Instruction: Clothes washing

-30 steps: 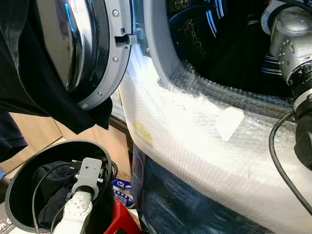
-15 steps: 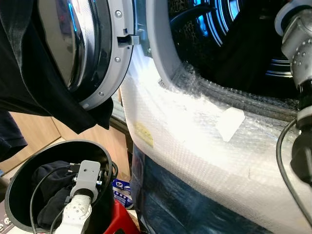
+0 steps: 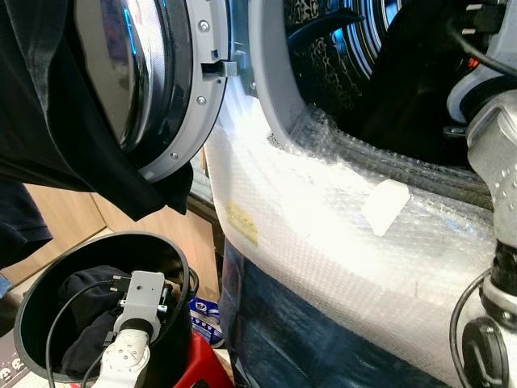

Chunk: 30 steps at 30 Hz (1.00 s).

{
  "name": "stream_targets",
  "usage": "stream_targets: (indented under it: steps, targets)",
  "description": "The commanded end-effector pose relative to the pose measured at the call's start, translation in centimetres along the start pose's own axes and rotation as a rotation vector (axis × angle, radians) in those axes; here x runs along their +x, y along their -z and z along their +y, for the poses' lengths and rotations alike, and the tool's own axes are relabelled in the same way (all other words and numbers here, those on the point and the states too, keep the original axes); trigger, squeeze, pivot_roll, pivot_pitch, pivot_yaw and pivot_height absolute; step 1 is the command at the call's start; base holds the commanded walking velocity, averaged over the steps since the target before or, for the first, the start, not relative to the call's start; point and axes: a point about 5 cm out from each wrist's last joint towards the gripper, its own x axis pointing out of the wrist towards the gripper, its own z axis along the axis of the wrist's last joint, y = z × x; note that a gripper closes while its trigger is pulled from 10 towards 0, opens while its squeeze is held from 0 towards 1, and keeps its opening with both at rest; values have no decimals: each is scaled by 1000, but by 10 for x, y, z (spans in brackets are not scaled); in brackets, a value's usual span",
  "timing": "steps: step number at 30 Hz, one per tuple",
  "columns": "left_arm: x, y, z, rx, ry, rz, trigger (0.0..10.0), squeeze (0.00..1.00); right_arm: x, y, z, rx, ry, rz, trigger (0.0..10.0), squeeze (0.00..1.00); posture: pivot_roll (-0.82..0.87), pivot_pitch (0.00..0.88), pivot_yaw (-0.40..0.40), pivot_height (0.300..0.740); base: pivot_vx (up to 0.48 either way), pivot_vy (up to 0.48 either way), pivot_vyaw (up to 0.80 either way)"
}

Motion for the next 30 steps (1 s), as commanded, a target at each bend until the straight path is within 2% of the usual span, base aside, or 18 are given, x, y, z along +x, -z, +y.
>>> stream_targets:
  steps: [1, 4, 7, 10, 12, 13, 14, 17, 18, 20, 21, 22, 23, 24, 25, 28, 30]
  targets:
    - [0, 1, -2, 6, 16, 16, 10000, 0, -7, -7, -3, -4, 7, -15, 10000, 0, -42, 15, -5, 740, 0, 0, 0]
    - [-1, 1, -4, 8, 30, 16, 10000, 0, -11, 2, -1, -68, 16, 18, 10000, 0, -64, 13, 2, 740, 0, 0, 0]
    - [-2, 2, -7, 11, 42, 19, 10000, 0, -4, -2, 2, -53, 5, -4, 10000, 0, -60, 6, -1, 740, 0, 0, 0]
    - [0, -2, -8, -1, 32, 8, 10000, 0, 14, -11, 6, 1, 19, -19, 10000, 0, -56, 11, -13, 740, 0, 0, 0]
    - [1, -4, -8, -5, 30, 3, 10000, 0, 27, -13, 5, 40, 83, -7, 10000, 0, -58, 10, -13, 740, 0, 0, 0]
    - [2, -5, -9, -7, 29, 2, 10000, 0, 35, -15, 7, 34, 115, -7, 10000, 0, -59, 13, -14, 740, 0, 0, 0]
    - [2, -5, -9, -7, 29, 2, 10000, 0, 35, -15, 7, 34, 115, -7, 10000, 0, -59, 13, -14, 740, 0, 0, 0]
    - [2, -4, -11, -4, 39, 6, 10000, 0, 48, -18, 15, -45, 94, -22, 10000, 0, -52, 12, -19, 740, 0, 0, 0]
    - [2, -4, -11, -6, 35, 8, 10000, 0, 54, -17, 18, -120, 95, -22, 10000, 1000, -41, 13, -28, 740, 0, 0, 0]
    - [1, -4, -10, -11, 26, 9, 10000, 0, 60, -15, 18, -222, 105, -18, 10000, 1000, -32, 14, -36, 740, 0, 0, 0]
    - [1, -4, -9, -14, 16, 10, 10000, 0, 61, -13, 14, -246, 137, -10, 10000, 1000, -33, 14, -39, 740, 0, 0, 0]
    - [1, -4, -8, -19, 8, 10, 10000, 0, 61, -10, 6, -229, 183, 2, 10000, 1000, -34, 15, -40, 740, 0, 0, 0]
    - [1, -4, -7, -21, 4, 10, 10000, 0, 60, -5, -9, -162, 267, 31, 10000, 1000, -38, 21, -41, 740, 0, 0, 0]
    - [1, -4, -7, -21, 4, 10, 10000, 0, 60, -5, -9, -162, 267, 31, 10000, 1000, -38, 21, -41, 740, 0, 0, 0]
    - [0, -2, -6, -22, 4, 14, 10000, 0, 56, 2, -30, -86, 377, 64, 10000, 1000, -46, 20, -40, 740, 0, 0, 0]
    - [-1, 1, -9, -16, 20, 28, 10000, 0, 44, -5, -55, -86, 517, 34, 10000, 1000, -52, 20, -38, 740, 0, 0, 0]
    - [0, 0, -10, -16, 24, 27, 10000, 0, 40, -9, -55, -97, 505, 16, 10000, 1000, -63, 38, -33, 740, 0, 0, 0]
